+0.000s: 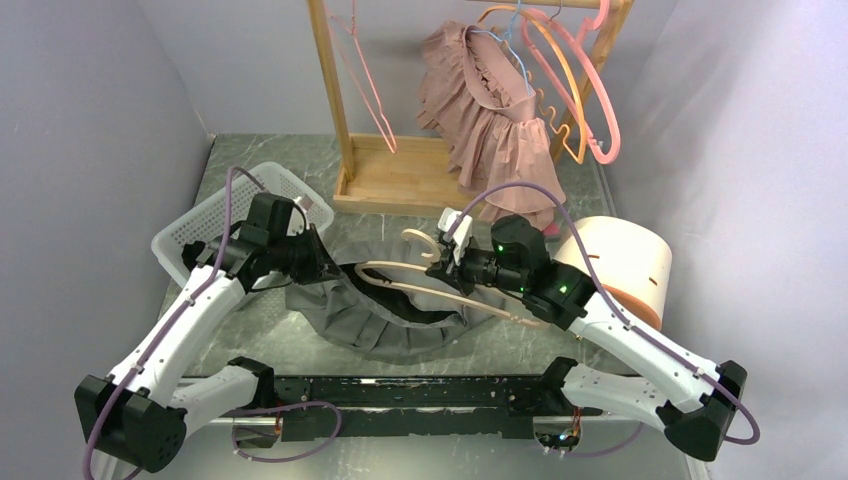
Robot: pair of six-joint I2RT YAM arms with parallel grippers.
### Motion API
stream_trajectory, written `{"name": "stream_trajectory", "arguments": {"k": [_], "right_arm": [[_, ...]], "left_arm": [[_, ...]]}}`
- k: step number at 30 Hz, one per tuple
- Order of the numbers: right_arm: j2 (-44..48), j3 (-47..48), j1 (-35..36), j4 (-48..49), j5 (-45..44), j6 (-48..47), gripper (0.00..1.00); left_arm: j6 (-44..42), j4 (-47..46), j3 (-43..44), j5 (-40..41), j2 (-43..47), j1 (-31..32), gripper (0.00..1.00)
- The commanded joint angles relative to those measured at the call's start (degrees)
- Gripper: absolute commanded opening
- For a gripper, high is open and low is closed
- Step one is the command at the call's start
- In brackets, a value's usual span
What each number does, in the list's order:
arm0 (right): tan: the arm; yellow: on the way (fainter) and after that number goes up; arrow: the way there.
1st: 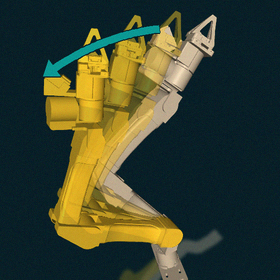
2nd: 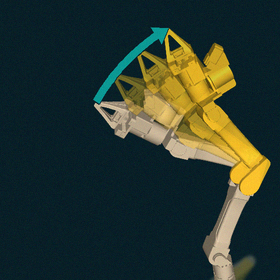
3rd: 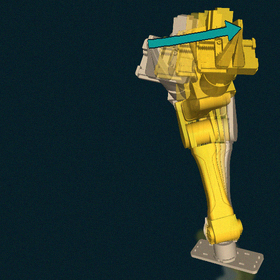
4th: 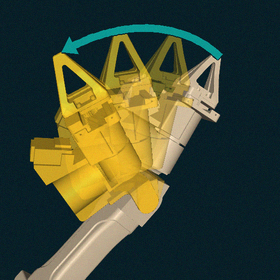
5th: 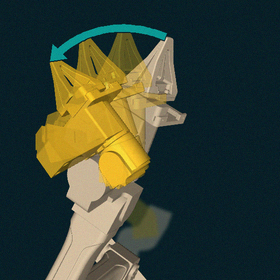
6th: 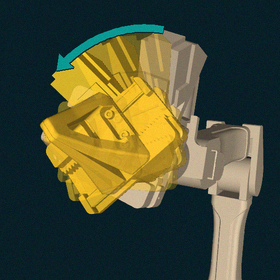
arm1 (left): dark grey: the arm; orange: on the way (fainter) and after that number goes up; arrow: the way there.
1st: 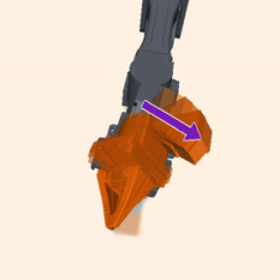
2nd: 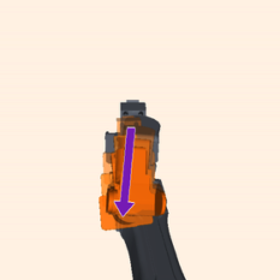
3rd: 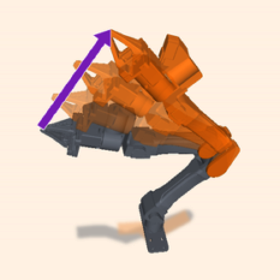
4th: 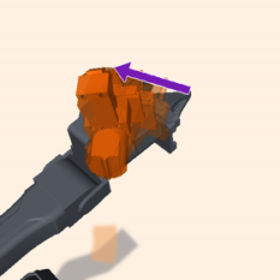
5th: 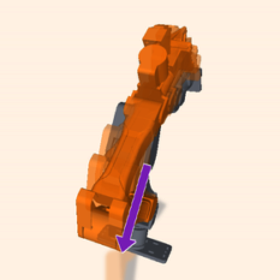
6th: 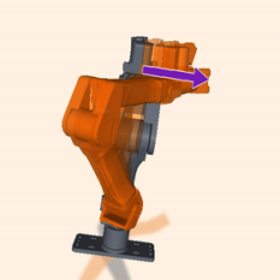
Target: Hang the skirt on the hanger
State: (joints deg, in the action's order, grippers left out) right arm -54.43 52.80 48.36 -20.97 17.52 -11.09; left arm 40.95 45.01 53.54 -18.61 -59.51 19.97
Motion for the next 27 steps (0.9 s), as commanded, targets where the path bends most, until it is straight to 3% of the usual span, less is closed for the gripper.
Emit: {"name": "stream_trajectory", "arguments": {"k": [1, 4, 11, 27], "right_arm": [[1.3, 0.1, 0.9, 4.1, -7.9, 0.7, 0.00], [2.7, -0.5, 1.0, 5.2, -5.6, -0.1, 0.00], [2.3, -4.1, 1.1, 9.9, 11.6, -0.1, 0.00], [-9.1, -13.6, 2.9, 45.1, 6.4, 4.9, 0.00]], "left_arm": [[2.0, 1.8, 2.0, -5.8, -0.4, -0.4, 0.07], [2.6, 1.1, 2.8, -7.3, -0.7, -0.4, 0.07], [4.3, -2.2, 4.4, -11.1, -0.8, -0.4, 0.07], [5.6, -20.7, -4.4, -35.5, 0.7, -0.3, 0.07]]}}
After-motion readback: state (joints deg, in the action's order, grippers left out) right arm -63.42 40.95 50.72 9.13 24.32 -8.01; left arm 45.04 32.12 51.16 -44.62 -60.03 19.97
